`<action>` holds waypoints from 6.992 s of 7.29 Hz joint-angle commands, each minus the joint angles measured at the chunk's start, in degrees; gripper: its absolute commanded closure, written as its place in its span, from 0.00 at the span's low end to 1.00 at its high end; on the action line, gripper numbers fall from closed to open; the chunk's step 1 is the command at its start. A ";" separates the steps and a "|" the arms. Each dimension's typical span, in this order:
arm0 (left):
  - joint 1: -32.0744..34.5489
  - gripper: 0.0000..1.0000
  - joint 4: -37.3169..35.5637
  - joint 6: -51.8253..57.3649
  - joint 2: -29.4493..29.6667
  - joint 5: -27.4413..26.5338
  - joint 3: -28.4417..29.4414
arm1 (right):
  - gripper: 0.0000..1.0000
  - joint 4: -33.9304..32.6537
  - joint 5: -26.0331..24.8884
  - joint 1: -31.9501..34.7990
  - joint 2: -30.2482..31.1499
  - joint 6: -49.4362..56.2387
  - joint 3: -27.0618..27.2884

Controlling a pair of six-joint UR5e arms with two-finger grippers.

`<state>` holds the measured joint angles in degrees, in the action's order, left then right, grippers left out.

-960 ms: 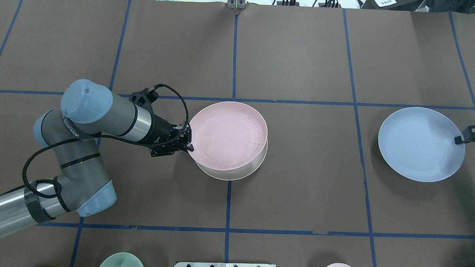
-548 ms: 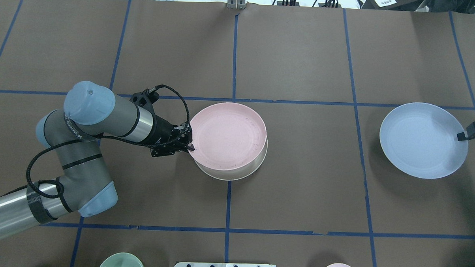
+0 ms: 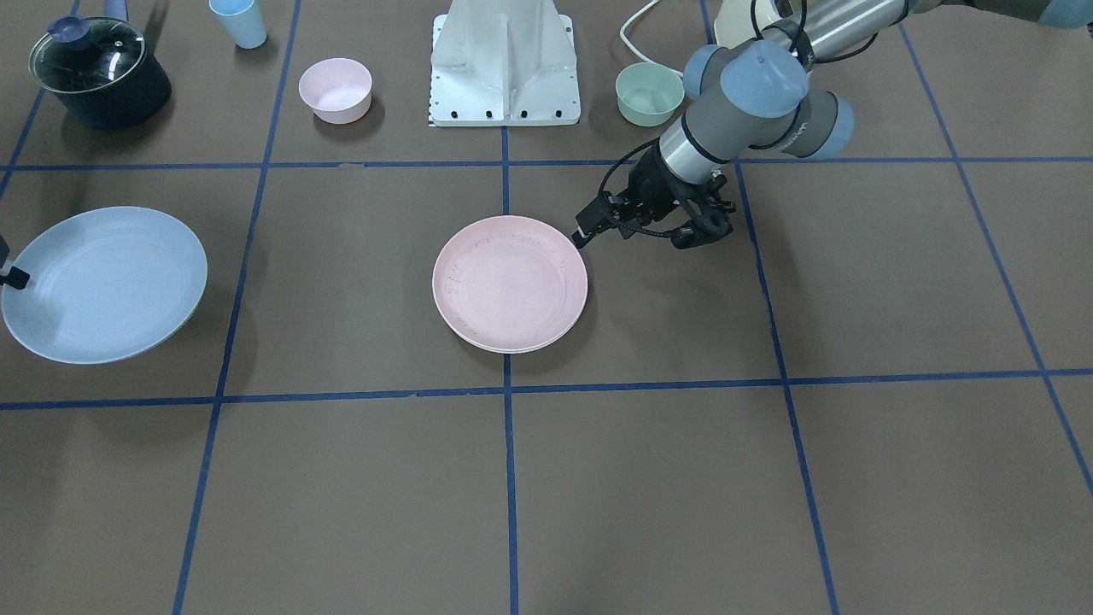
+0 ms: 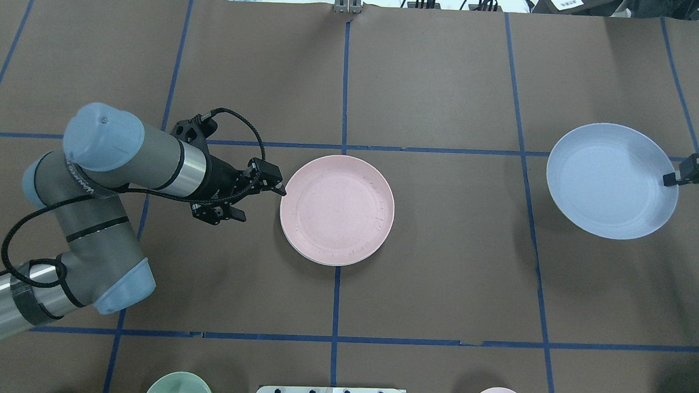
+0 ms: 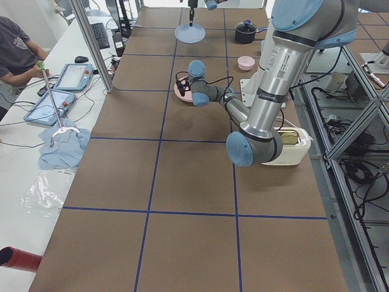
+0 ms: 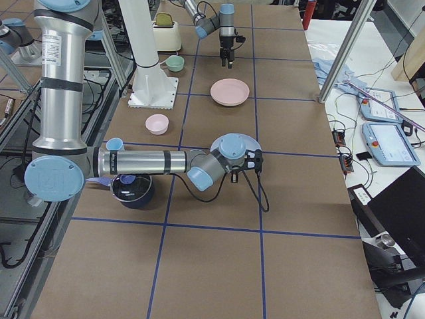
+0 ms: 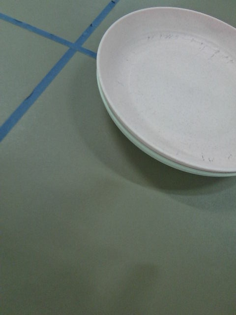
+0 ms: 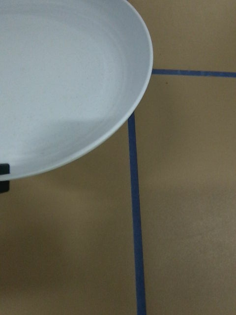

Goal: Stack three plates with pink and blue

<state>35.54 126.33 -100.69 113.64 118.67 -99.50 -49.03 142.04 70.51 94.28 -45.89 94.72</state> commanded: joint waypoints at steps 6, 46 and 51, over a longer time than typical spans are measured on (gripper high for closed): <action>10.32 0.00 -12.43 35.08 -15.70 0.25 -12.02 | 1.00 -1.59 -11.67 -20.27 -18.48 -31.40 3.72; 52.35 0.00 -33.78 106.40 -31.90 11.59 -2.45 | 0.00 -44.57 -5.99 20.81 2.49 43.70 3.72; 52.35 0.00 -33.87 105.79 -31.90 11.59 -2.27 | 0.00 -44.57 -6.08 20.81 2.31 43.43 3.72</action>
<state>87.87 92.49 5.53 81.81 130.25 -101.87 -93.64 135.97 91.31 96.60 -2.46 98.45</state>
